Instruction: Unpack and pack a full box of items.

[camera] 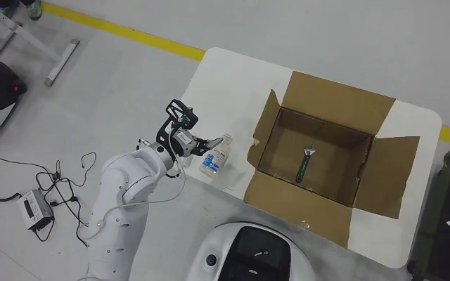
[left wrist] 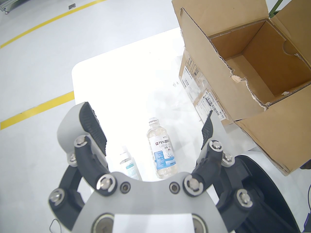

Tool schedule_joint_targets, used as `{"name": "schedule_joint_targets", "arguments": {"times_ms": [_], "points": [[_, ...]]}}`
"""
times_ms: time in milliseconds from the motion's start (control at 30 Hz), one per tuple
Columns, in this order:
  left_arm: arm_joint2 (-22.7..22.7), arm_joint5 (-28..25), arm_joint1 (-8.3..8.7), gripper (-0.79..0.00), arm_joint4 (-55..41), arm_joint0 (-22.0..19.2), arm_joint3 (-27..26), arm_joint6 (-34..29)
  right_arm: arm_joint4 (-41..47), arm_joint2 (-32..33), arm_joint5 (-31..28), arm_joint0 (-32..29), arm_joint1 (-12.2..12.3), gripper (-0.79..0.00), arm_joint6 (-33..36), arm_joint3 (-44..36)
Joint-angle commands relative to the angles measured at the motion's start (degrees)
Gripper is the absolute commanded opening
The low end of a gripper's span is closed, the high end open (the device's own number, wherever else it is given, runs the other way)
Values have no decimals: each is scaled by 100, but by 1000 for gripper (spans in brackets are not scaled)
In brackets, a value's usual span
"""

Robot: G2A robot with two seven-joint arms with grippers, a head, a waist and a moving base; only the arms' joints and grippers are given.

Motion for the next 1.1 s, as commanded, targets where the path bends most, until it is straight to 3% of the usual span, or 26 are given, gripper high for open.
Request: {"name": "schedule_joint_targets", "arguments": {"times_ms": [0, 200, 533, 867, 1067], "points": [[0, 0, 0, 0, 0, 0, 0, 0, 29, 182, -45, -165, 5, -785, 121, 0], [0, 0, 0, 0, 0, 0, 0, 0, -245, 82, 0, -796, -22, -785, 390, 0], [0, 0, 0, 0, 0, 0, 0, 0, -1119, -751, 466, -1757, -120, -785, 322, 62], [0, 0, 0, 0, 0, 0, 0, 0, -1757, -1583, 699, -1432, -116, -785, -261, 1357], [0, 0, 0, 0, 0, 0, 0, 0, -2005, -1938, 649, -1194, -99, -785, -297, 1705]]}}
